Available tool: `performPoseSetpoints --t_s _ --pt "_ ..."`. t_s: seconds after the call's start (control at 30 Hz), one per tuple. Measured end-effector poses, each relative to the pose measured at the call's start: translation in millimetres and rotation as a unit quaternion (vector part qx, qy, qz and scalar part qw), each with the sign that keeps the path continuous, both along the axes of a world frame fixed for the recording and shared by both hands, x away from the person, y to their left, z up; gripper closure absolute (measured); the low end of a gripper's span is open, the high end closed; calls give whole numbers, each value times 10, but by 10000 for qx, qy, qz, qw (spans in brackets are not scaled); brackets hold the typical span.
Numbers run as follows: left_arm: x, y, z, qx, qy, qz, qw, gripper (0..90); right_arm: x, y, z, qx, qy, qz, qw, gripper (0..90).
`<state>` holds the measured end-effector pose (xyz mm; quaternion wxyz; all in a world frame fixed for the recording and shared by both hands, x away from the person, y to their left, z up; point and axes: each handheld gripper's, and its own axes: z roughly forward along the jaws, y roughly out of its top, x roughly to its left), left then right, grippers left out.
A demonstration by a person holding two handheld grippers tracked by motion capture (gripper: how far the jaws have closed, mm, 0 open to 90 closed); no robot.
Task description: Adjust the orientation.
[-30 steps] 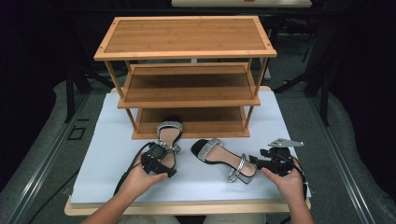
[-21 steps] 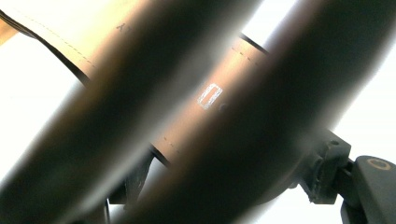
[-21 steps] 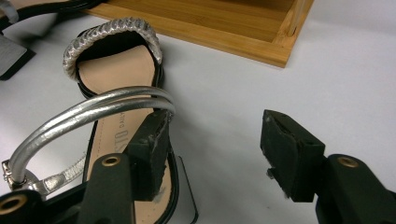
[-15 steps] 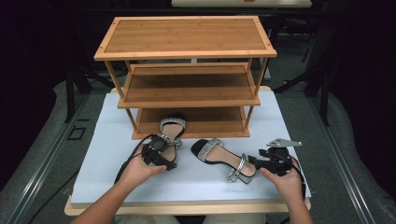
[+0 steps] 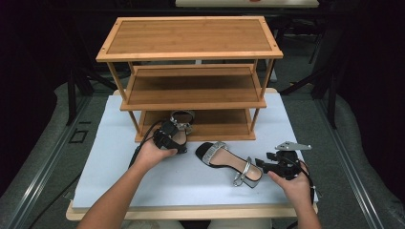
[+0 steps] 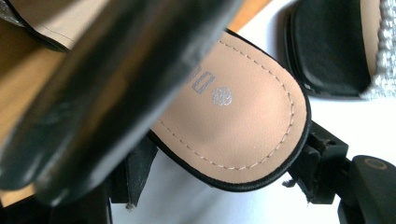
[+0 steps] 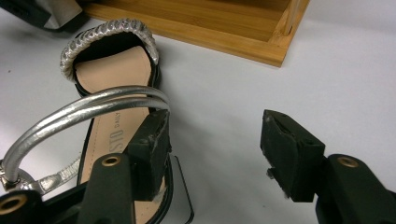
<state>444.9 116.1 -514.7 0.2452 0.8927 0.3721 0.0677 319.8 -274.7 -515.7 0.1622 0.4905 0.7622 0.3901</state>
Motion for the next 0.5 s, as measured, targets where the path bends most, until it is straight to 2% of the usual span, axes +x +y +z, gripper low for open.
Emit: performPoseSetpoints --t_s 0.17,0.3,0.37,0.4,0.43,0.47,0.5 --pt "83 -29 7 35 -44 23 10000 307 5 14 -1 -4 6 17 10000 420" --pt "149 -23 0 -6 -44 -11 10000 307 2 17 5 4 -6 18 10000 420" --pt "179 -27 -10 -50 1 68 10000 307 2 16 4 8 -5 21 10000 420" --pt "215 -12 -12 -2 -89 -75 9999 307 3 15 2 6 -5 15 10000 420" --pt "215 -12 -12 -2 -89 -75 9999 307 3 15 2 6 -5 15 10000 420" --pt "205 -41 -41 -77 101 176 9998 306 3 17 -1 1 5 17 10000 420" --pt "205 -41 -41 -77 101 176 9998 306 4 17 -3 -11 8 28 10000 420"
